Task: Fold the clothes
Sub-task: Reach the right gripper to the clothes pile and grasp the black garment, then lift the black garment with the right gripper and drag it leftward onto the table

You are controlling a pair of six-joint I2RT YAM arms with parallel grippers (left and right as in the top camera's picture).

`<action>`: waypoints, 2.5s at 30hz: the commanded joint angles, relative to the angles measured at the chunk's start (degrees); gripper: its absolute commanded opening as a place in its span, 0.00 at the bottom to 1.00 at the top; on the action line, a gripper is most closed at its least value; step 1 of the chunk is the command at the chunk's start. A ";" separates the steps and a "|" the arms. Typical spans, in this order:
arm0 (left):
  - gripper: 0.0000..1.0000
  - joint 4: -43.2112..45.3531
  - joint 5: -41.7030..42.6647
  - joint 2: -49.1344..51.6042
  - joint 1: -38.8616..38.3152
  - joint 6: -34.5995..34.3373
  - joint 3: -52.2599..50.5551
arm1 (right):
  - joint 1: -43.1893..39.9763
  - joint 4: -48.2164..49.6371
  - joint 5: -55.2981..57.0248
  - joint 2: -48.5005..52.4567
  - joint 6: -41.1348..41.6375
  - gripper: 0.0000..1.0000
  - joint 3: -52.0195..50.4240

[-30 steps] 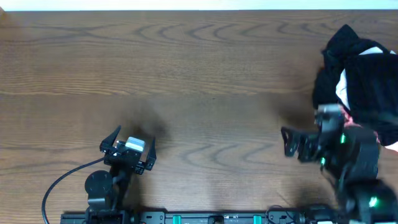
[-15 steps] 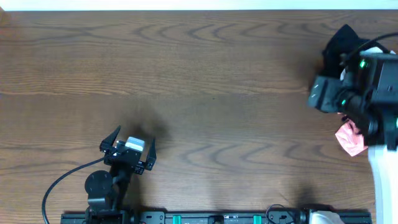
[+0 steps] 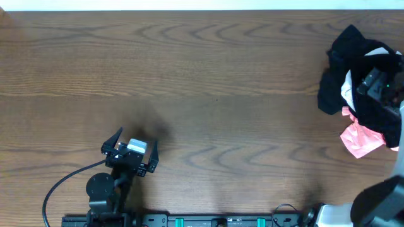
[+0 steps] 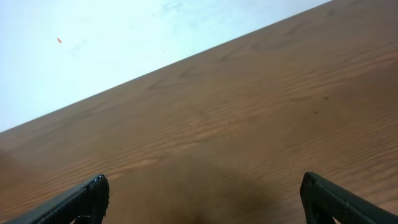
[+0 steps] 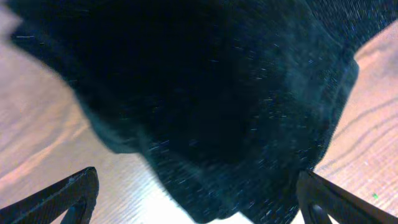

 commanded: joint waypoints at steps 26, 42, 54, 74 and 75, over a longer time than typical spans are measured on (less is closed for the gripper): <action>0.98 -0.37 -0.31 -0.39 -0.02 -0.11 -1.38 | 16.20 9.03 -38.64 -15.47 -13.86 0.01 25.97; 0.98 -0.37 -0.31 -0.39 -0.02 -0.13 -1.38 | 40.13 29.03 -38.82 0.74 -1.25 0.01 25.86; 0.98 -0.37 -0.31 -0.39 -0.02 -0.11 -1.38 | 39.36 -3.37 0.09 9.68 -12.22 0.21 25.83; 0.98 -0.35 -0.07 -0.39 -0.02 -0.13 -1.38 | 43.54 -6.05 -19.41 15.34 -18.60 0.75 15.28; 0.98 -0.35 0.17 -0.39 -0.02 -0.15 -1.38 | 44.37 -5.31 -19.43 15.41 -20.79 0.77 13.57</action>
